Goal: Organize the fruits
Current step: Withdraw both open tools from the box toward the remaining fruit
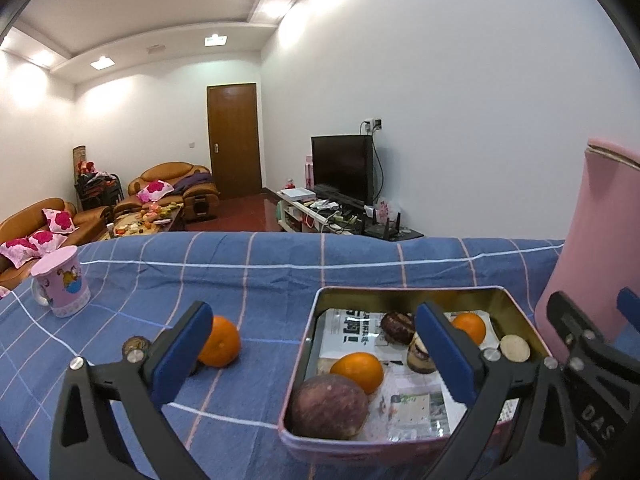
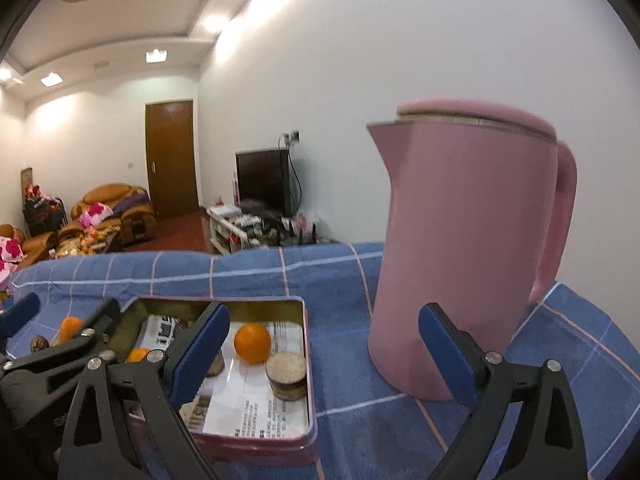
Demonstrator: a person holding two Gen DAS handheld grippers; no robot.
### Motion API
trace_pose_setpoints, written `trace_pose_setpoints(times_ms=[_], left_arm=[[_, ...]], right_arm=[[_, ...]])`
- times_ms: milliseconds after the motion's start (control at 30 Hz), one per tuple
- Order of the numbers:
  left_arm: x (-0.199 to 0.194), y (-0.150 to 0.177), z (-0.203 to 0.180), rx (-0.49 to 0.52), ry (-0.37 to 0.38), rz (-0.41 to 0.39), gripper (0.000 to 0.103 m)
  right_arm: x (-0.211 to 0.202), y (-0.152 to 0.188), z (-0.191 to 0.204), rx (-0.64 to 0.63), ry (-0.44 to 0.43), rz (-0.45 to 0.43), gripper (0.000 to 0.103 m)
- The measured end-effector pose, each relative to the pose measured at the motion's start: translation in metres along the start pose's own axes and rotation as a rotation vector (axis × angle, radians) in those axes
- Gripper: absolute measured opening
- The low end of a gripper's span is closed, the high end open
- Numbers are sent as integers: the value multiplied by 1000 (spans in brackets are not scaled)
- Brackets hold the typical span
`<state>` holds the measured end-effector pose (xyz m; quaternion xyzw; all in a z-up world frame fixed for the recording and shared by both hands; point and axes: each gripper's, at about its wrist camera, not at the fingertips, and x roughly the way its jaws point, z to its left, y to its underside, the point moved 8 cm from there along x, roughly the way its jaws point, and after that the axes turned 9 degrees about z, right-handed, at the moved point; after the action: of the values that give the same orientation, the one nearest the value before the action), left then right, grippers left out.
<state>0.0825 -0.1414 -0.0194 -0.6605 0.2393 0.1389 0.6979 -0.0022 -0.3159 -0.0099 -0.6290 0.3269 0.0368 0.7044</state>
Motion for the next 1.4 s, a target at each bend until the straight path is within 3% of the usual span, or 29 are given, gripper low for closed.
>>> trace_pose_setpoints(times_ms=[600, 1400], left_arm=[[-20, 20, 25, 3, 19, 29, 103], [-7, 22, 94, 5, -34, 80, 103]], right_arm=[[-14, 9, 14, -18, 4, 0, 97], [-22, 20, 93, -34, -89, 46, 97]])
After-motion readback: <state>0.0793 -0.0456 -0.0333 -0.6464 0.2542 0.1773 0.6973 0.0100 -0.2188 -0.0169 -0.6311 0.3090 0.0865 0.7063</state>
